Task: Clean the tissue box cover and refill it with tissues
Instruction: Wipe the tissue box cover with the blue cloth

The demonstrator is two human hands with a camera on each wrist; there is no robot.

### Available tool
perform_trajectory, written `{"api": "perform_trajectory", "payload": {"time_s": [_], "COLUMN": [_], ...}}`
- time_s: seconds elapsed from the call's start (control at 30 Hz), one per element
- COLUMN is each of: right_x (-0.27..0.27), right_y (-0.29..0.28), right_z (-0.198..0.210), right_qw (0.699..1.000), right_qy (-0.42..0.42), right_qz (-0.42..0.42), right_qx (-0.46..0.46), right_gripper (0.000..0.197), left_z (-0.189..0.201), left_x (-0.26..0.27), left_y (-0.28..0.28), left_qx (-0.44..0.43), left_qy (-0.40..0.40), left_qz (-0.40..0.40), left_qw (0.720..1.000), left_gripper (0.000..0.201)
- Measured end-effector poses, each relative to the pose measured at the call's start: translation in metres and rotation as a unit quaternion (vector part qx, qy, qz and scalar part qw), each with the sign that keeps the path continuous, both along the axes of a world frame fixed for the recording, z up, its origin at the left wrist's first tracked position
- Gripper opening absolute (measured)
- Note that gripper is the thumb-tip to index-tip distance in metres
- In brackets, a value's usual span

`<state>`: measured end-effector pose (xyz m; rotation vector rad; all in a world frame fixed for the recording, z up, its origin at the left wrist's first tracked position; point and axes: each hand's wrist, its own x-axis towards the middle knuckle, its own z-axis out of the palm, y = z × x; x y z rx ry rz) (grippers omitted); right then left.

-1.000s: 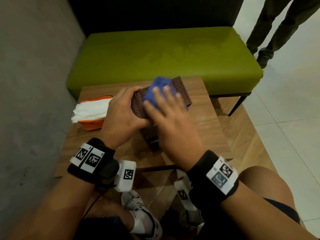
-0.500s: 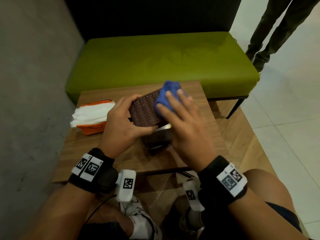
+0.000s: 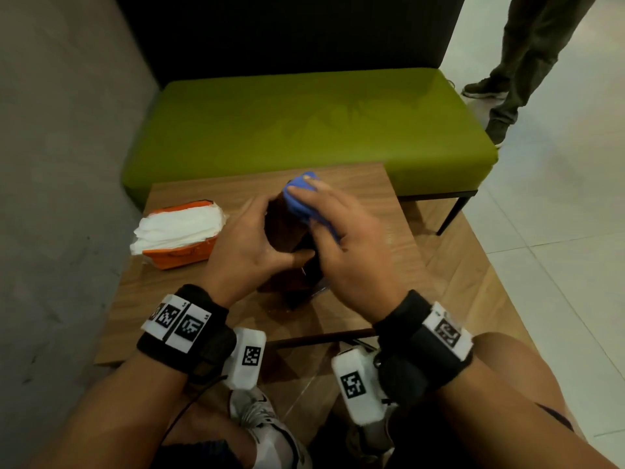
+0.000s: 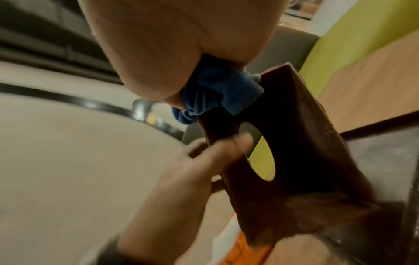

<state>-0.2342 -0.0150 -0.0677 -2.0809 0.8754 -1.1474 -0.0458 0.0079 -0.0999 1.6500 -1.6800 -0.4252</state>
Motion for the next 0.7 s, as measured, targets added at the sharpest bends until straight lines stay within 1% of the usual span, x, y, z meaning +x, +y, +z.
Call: {"api": "perform_trajectory", "payload": {"time_s": [0.07,0.13,0.2,0.27,0.3,0.33,0.4,0.5,0.57,0.63,0.7], "right_x": [0.008,0.004,-0.009,-0.02,-0.023,-0.022,-0.012,0.002,-0.001,-0.012,-0.023], "right_y": [0.007,0.001,-0.014,-0.028,-0.032,-0.032,-0.018,0.012,0.01,-0.009,-0.026], "right_z": [-0.002,-0.001,-0.003,-0.006,-0.009,-0.01,-0.01,-0.004,-0.002,-0.007,-0.012], "right_qw": [0.998,0.996,0.999,0.998,0.995,0.994,0.997,0.998,0.997,1.0,0.995], "right_qy": [0.031,0.042,0.022,-0.018,-0.029,-0.026,0.0,0.034,0.028,0.0,-0.037], "right_qz": [0.018,0.043,0.029,-0.021,-0.043,-0.059,-0.056,0.03,0.055,0.017,-0.033], "right_qx": [-0.051,-0.064,-0.016,0.064,0.089,0.091,0.045,-0.038,-0.046,0.002,0.089], "right_gripper": [0.047,0.047,0.047,0.045,0.044,0.044,0.046,0.049,0.049,0.05,0.047], "left_z": [0.008,0.015,0.021,0.024,0.023,0.023,0.021,0.017,0.018,0.021,0.026], "left_x": [0.0,0.003,0.008,0.01,0.009,0.007,0.003,-0.003,-0.002,0.001,0.003], "left_y": [0.0,0.003,0.008,0.013,0.013,0.012,0.008,0.005,0.007,0.009,0.011], "left_qx": [-0.019,-0.04,-0.064,-0.077,-0.081,-0.081,-0.07,-0.054,-0.066,-0.084,-0.096], "left_qy": [0.012,0.013,0.003,-0.011,-0.018,-0.021,-0.021,-0.01,0.005,-0.006,-0.016], "left_qz": [0.006,0.013,0.024,0.031,0.032,0.031,0.025,-0.001,0.004,0.022,0.029], "left_qw": [1.0,0.999,0.998,0.996,0.996,0.996,0.997,0.998,0.998,0.996,0.995], "left_gripper": [0.072,0.072,0.079,0.083,0.083,0.083,0.084,0.075,0.073,0.081,0.086]}}
